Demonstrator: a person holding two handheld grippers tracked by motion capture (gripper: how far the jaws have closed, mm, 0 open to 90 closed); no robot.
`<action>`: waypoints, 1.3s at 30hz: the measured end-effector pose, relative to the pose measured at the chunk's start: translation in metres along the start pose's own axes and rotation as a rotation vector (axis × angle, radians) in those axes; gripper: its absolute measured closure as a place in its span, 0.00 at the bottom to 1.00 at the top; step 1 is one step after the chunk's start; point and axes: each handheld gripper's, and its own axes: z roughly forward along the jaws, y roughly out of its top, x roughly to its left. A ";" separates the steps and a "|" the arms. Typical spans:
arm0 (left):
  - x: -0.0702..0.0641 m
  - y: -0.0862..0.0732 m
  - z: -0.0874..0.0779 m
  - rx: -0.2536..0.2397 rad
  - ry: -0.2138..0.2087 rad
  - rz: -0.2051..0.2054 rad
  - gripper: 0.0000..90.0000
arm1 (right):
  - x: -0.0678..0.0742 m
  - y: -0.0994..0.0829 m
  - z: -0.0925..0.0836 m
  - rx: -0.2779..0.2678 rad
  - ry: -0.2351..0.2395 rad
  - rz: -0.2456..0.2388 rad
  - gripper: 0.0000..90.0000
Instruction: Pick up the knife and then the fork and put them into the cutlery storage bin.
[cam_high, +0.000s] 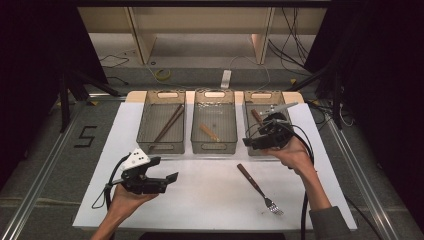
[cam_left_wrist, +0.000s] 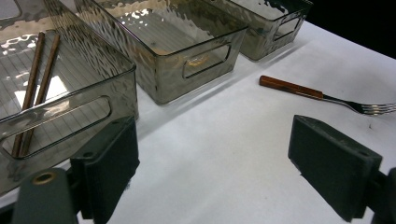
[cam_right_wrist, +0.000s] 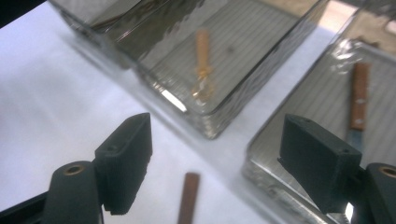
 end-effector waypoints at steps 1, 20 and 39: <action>0.000 0.000 0.000 -0.001 0.001 0.000 0.17 | 0.003 -0.003 0.001 0.010 0.009 -0.002 0.29; -0.001 0.000 0.000 -0.001 -0.003 0.005 0.17 | 0.017 -0.033 0.021 0.139 0.022 -0.043 0.29; -0.001 0.001 -0.001 -0.004 -0.004 0.006 0.17 | 0.021 -0.049 0.038 0.277 0.032 -0.054 0.31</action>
